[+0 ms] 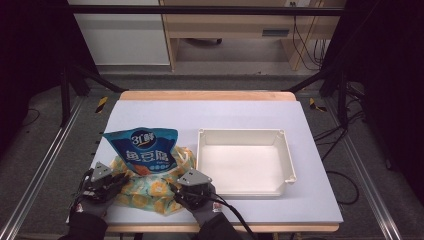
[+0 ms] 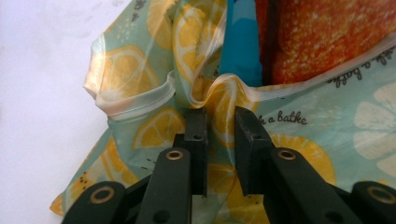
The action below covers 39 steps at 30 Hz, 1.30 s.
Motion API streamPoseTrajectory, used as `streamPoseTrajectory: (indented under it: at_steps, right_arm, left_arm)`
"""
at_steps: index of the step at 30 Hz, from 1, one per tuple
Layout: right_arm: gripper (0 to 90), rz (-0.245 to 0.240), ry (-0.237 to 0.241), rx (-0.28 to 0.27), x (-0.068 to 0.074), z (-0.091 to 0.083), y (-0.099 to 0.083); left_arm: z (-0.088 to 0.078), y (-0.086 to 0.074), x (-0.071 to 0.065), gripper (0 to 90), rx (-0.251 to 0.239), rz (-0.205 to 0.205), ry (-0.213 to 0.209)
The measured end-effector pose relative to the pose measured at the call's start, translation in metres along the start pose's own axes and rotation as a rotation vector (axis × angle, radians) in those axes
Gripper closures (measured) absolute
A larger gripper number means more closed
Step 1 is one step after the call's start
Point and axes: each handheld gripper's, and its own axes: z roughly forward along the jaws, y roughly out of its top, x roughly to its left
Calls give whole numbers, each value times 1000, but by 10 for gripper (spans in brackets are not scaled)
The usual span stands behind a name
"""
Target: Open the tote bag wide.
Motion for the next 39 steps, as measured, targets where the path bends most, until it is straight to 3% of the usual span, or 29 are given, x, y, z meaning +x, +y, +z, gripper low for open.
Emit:
streamPoseTrajectory:
  at_steps: [3, 7, 13, 24, 30, 32, 35, 39]
  right_arm:
    - [602, 0, 6, -6, 0, -1, 1]
    - [708, -6, 16, -29, 6, -2, 5]
    - [839, -25, -26, 4, 22, 13, -6]
    - [862, 0, -39, 96, 18, 18, -28]
    - [858, 0, -44, 139, 18, 20, -30]
    - [803, -1, -32, 133, 18, 19, -29]
    - [728, 6, 6, 75, 17, 11, -27]
    - [650, 10, 46, 3, 12, -5, -17]
  left_arm:
    - [1, -1, -1, 743, 7, 0, -7]
    - [-2, -1, -1, 738, 1, -3, -11]
    - [-4, -2, -3, 734, -5, -5, -18]
    - [-2, -4, -5, 695, 28, -2, -28]
    - [5, -6, -7, 665, 84, 5, -46]
    - [3, -6, -6, 653, 74, 1, -47]
    - [-4, -4, -4, 606, 21, -15, -52]
    - [-25, -2, -5, 542, -95, -45, -46]
